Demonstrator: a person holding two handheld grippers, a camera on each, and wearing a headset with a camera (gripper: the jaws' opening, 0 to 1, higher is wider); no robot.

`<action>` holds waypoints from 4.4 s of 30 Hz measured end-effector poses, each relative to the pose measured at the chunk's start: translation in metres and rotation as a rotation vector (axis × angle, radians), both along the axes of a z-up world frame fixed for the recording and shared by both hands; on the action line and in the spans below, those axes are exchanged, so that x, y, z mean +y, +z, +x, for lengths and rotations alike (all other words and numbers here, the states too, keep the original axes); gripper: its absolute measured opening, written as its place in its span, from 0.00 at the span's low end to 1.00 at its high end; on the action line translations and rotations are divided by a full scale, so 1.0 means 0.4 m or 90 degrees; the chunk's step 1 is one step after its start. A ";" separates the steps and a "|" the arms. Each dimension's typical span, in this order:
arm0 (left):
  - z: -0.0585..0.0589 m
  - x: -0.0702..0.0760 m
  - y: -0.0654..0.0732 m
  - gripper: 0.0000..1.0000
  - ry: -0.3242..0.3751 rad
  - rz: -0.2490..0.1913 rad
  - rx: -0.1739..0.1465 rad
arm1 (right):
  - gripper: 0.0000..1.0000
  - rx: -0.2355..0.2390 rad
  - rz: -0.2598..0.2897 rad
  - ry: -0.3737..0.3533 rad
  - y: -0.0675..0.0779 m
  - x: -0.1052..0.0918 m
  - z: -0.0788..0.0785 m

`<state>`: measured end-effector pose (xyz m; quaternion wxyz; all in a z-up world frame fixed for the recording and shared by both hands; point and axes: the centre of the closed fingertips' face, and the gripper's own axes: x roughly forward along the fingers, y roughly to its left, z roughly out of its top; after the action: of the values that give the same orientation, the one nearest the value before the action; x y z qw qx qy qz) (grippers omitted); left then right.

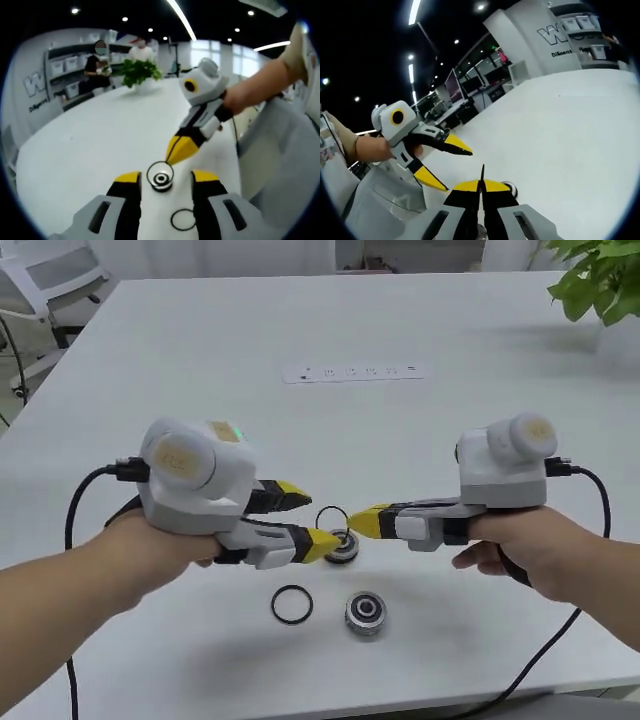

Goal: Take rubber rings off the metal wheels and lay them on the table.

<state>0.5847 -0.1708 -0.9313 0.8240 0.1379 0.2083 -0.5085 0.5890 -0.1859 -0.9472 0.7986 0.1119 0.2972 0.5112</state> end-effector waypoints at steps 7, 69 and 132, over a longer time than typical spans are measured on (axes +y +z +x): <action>-0.038 0.030 0.035 0.45 0.002 -0.014 -0.009 | 0.00 0.001 0.012 0.013 0.026 0.017 -0.023; -0.154 0.201 0.020 0.60 0.077 -0.012 -0.002 | 0.00 0.089 -0.058 0.137 -0.107 0.116 -0.141; -0.163 0.177 -0.017 0.57 0.047 0.009 0.038 | 0.20 0.009 -0.161 0.163 -0.163 0.096 -0.130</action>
<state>0.5196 -0.1002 -0.9382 0.8348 0.1207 0.2410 -0.4800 0.5370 -0.1473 -1.0125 0.7327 -0.0249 0.3765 0.5664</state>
